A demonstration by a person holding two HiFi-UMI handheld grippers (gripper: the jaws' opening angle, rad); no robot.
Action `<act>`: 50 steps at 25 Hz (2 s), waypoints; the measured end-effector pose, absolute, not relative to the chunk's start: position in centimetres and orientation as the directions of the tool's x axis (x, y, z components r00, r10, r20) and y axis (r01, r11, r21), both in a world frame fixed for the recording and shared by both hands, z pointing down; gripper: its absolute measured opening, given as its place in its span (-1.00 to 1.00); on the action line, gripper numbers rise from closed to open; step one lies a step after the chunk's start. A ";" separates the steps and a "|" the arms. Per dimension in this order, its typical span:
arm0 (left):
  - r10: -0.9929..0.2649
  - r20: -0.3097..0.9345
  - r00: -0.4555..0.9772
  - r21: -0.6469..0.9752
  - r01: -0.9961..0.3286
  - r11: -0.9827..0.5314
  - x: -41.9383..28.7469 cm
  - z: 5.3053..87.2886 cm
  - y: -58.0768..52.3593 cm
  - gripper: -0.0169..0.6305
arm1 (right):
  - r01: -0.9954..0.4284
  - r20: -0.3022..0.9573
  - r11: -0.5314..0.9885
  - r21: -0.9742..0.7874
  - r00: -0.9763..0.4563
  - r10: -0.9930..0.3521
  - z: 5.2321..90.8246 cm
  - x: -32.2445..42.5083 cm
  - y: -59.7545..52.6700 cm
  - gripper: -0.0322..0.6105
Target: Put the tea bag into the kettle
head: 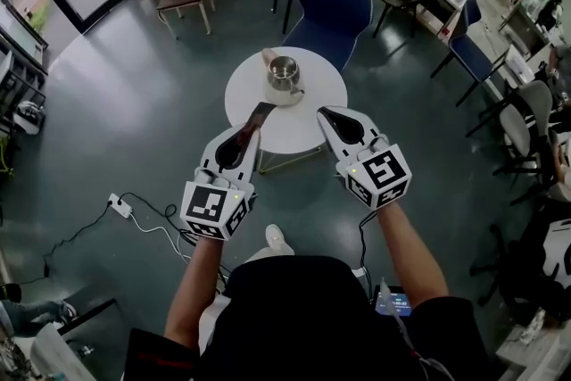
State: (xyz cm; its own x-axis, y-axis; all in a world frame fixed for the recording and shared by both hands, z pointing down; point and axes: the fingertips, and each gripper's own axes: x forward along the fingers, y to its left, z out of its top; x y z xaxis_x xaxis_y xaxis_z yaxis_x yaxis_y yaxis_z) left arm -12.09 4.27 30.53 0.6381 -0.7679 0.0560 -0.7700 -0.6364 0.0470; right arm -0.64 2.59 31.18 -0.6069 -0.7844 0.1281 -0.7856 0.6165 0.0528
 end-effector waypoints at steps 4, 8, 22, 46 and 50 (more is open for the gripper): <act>-0.762 0.049 0.646 0.049 -0.764 -0.644 -13.5 30.5 2.5 -0.83 | -0.793 0.129 0.607 0.057 -0.597 -0.792 31.2 -2.0 0.6 -0.84; -0.759 0.033 0.650 0.052 -0.759 -0.649 -14.9 30.6 1.0 -0.83 | -0.795 0.124 0.603 0.062 -0.594 -0.795 31.2 -3.5 -0.7 -0.84; -0.750 0.045 0.660 0.106 -0.750 -0.653 -16.0 31.7 -2.3 -0.83 | -0.802 0.144 0.595 0.060 -0.583 -0.800 31.6 -4.4 -3.7 -0.84; -0.820 0.001 0.572 0.081 -0.817 -0.570 -8.3 31.1 -13.5 -0.83 | -0.758 0.175 0.652 0.012 -0.641 -0.748 34.7 3.5 -15.8 -0.84; -0.838 0.015 0.545 0.078 -0.836 -0.543 -7.5 31.5 -15.6 -0.83 | -0.752 0.172 0.660 0.006 -0.649 -0.741 34.9 4.5 -17.8 -0.84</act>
State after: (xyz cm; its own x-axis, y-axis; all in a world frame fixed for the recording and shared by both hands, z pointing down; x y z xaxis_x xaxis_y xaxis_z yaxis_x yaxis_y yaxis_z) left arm -7.50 -15.58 31.49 0.5455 -0.8380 0.0152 -0.8361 -0.5429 0.0783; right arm 4.51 -17.81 34.89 -0.6491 -0.7410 0.1722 -0.7515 0.6597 0.0060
